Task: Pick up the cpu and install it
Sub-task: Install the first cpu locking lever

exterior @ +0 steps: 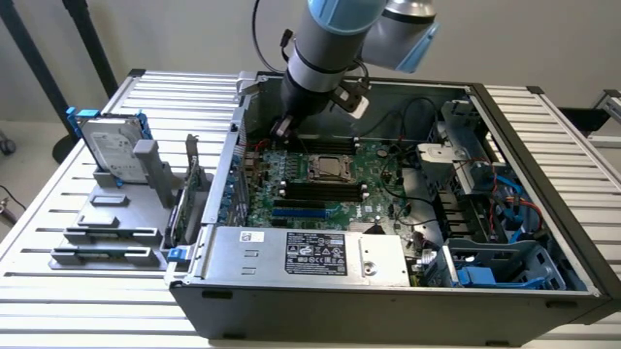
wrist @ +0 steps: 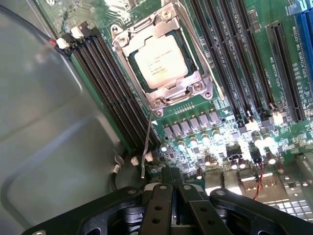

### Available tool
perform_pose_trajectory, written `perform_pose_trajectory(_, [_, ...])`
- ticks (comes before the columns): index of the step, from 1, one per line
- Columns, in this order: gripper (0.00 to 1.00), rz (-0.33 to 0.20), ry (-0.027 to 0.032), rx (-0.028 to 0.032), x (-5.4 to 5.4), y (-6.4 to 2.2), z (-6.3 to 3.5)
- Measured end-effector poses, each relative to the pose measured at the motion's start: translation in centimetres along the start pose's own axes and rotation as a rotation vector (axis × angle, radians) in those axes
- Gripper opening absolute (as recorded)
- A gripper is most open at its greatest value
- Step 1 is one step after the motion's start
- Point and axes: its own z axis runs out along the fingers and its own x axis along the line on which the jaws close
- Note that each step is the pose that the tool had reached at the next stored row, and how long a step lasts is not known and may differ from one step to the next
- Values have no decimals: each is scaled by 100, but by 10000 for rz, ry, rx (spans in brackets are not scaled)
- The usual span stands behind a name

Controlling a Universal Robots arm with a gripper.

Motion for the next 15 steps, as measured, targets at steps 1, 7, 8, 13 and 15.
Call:
perform_pose_trajectory(1, [11, 42, 52, 5, -4, -8, 2])
perform_pose_trajectory(7, [11, 135, 419, 31, -27, -37, 22])
perform_pose_trajectory(8, [11, 155, 450, 32, -36, -49, 33])
perform_pose_trajectory(13, [11, 346, 546, -20, -79, -88, 89])
perform_pose_trajectory(15, [11, 463, 660, -73, -80, -86, 99])
